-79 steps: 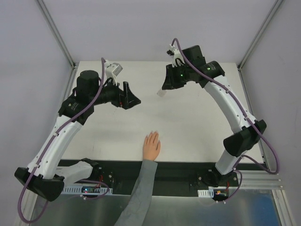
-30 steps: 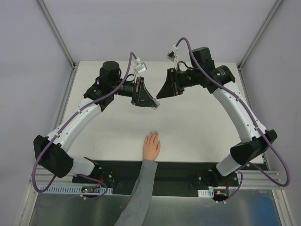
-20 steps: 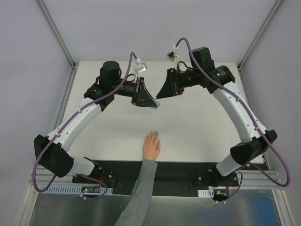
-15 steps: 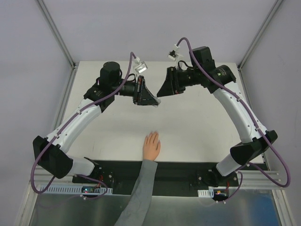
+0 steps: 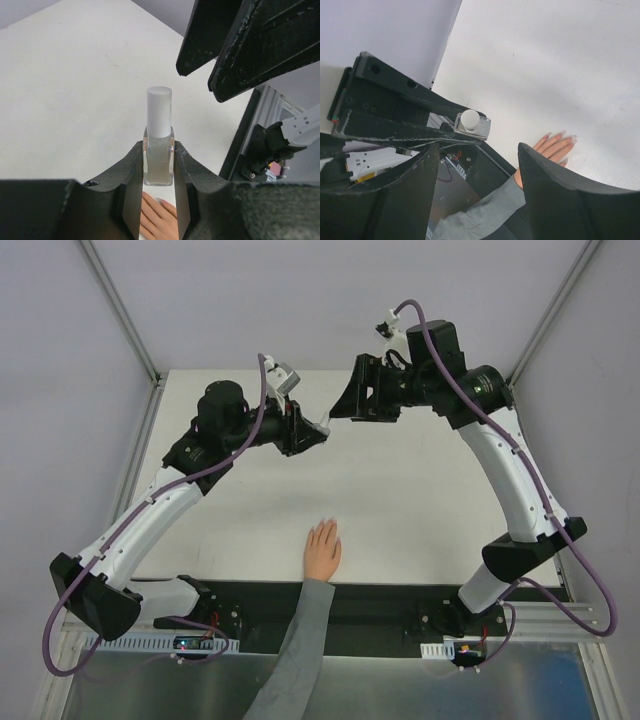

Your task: Paint the nails

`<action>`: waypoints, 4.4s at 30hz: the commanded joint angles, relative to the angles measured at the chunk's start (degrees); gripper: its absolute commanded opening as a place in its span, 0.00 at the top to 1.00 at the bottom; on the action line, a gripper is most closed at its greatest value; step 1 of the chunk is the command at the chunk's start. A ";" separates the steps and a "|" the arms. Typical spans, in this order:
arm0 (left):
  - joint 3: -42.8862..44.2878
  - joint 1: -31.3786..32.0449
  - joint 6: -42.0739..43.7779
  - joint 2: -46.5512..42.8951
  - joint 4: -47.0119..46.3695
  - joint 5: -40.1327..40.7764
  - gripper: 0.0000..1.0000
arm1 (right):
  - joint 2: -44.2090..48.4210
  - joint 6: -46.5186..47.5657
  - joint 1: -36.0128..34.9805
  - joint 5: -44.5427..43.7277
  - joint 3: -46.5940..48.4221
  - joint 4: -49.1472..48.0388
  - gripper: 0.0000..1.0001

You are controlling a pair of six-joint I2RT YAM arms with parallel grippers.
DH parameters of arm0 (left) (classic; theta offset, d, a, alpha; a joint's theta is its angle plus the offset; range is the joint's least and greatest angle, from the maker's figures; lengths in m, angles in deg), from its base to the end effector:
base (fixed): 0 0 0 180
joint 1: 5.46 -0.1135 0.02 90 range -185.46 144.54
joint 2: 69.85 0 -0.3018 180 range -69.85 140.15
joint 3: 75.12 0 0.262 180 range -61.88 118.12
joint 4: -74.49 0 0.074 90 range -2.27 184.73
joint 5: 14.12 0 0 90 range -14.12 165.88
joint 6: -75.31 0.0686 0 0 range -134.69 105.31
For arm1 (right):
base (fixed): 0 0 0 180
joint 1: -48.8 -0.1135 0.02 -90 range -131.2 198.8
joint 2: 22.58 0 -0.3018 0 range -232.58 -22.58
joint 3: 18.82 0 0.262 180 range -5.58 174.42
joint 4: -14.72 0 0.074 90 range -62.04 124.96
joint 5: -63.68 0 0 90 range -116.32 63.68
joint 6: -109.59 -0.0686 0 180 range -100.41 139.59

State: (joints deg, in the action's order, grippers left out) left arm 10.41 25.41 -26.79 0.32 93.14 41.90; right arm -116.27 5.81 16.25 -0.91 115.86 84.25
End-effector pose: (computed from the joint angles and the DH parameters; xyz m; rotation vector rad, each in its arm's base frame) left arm 0.2386 -0.1873 0.4593 0.7422 1.5577 -1.0446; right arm 0.2848 0.2167 0.5216 -0.6311 2.0620 0.9428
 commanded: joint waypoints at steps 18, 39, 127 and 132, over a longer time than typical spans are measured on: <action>0.22 8.06 7.00 -2.41 -1.89 15.08 1.00 | -1.50 -9.42 -7.78 -14.95 3.18 -1.62 0.73; -6.97 7.18 -14.69 -9.52 -16.03 -23.23 1.00 | 18.89 4.28 -1.46 39.54 -37.86 -49.10 1.00; -0.84 8.24 4.71 -12.35 -2.42 12.61 1.00 | 20.57 -0.98 -7.86 -13.92 -20.21 -20.18 0.27; 1.00 8.59 5.42 -10.32 -2.25 13.93 1.00 | 13.56 -0.72 -13.84 -23.55 -9.34 -13.95 0.26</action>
State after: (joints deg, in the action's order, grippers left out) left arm 7.79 33.19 -24.34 -11.04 93.14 52.11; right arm -97.95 6.51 5.91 -10.84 98.12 62.55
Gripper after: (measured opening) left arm 0.243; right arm 0.740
